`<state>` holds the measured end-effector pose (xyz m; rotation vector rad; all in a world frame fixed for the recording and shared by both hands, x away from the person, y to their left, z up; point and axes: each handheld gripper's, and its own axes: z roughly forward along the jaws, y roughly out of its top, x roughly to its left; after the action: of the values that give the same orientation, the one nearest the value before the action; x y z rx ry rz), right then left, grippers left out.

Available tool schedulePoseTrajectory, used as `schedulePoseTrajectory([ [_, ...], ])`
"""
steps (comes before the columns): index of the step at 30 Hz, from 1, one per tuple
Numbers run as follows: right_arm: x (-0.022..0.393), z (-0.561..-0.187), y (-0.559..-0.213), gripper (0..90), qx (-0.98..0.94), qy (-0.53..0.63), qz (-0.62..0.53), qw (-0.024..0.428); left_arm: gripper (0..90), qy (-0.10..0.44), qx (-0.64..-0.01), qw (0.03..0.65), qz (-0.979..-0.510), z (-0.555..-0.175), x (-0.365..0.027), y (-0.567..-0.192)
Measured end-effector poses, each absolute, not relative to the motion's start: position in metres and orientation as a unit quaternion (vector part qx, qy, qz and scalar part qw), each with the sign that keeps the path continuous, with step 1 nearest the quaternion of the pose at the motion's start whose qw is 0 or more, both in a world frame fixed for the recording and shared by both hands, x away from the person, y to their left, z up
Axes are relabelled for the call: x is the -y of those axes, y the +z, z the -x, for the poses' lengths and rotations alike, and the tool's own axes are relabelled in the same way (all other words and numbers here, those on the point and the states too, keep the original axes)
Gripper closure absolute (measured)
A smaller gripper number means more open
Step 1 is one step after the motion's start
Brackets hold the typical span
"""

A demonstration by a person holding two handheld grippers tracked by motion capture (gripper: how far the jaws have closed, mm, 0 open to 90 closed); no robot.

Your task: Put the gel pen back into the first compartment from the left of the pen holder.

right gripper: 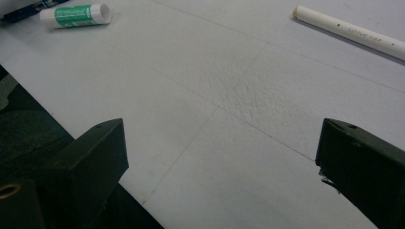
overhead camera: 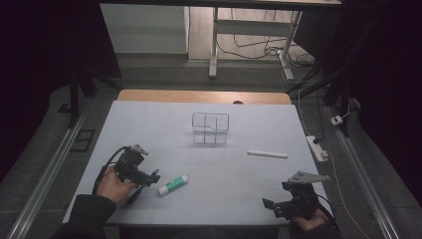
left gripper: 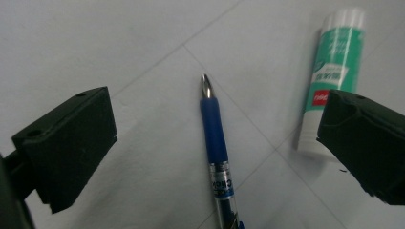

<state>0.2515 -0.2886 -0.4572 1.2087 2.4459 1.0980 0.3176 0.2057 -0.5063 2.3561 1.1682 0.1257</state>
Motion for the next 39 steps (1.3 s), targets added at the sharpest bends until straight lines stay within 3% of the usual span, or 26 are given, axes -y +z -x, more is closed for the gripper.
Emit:
schedulePoseTrajectory([
  [7, 0.288, -0.251, -0.457, 3.3, -0.829, 0.37, -0.408, 0.099, 0.7, 0.044, -0.431, 0.198, -0.88, -0.324, -0.196, -0.521],
  [12, 0.288, -0.251, -0.457, 3.3, -0.829, 0.37, -0.407, 0.099, 8.0, 0.054, -0.426, 0.169, -0.887, -0.324, -0.192, -0.524],
  [16, 0.288, -0.251, -0.457, 3.2, -0.829, 0.37, -0.407, 0.099, 31.3, 0.06, -0.419, 0.175, -0.889, -0.322, -0.193, -0.519],
  [22, 0.288, -0.251, -0.457, 3.3, -0.829, 0.37, -0.406, 0.099, 54.5, 0.057, -0.404, 0.172, -0.897, -0.318, -0.189, -0.515],
  [27, 0.288, -0.251, -0.457, 3.3, -0.83, 0.37, -0.406, 0.099, 73.9, 0.048, -0.427, 0.163, -0.888, -0.319, -0.19, -0.513],
  [31, 0.287, -0.251, -0.457, 3.3, -0.83, 0.369, -0.406, 0.099, 78.9, 0.04, -0.433, 0.163, -0.886, -0.32, -0.192, -0.513],
  [39, 0.288, -0.251, -0.457, 3.3, -0.83, 0.37, -0.405, 0.099, 79.7, 0.039, -0.436, 0.171, -0.883, -0.322, -0.196, -0.511],
])
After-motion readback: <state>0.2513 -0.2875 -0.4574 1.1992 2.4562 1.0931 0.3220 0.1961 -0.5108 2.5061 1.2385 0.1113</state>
